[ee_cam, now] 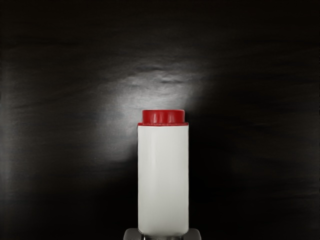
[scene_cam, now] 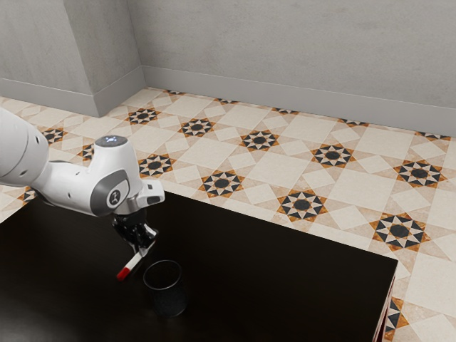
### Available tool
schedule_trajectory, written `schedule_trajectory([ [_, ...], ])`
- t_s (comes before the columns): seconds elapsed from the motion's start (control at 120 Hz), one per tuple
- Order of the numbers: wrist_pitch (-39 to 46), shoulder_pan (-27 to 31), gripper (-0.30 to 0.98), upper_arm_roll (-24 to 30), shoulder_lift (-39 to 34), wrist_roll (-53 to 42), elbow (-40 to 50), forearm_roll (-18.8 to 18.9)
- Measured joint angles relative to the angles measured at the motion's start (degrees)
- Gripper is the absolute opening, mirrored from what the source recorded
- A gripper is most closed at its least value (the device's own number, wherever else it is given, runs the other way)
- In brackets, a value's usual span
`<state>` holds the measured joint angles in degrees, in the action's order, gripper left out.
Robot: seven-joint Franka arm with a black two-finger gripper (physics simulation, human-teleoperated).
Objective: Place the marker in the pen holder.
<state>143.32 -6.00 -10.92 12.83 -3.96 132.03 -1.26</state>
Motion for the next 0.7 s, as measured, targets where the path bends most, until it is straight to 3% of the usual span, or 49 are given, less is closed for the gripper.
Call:
schedule_trajectory([
  [0.142,-0.1,-0.1,-0.06,0.0,-3.9,0.7,0.0,0.4],
  [0.283,1.6,0.2,-0.08,1.7,-13.1,1.1,2.2,0.8],
  [0.35,5.4,2.6,-0.09,5.8,-18.6,0.9,5.6,1.0],
  [0.492,15.7,0.1,-0.10,11.7,-30.6,0.2,13.4,0.9],
  [0.7,26.6,0.0,-0.10,15.8,-39.0,-1.5,22.3,0.1],
])
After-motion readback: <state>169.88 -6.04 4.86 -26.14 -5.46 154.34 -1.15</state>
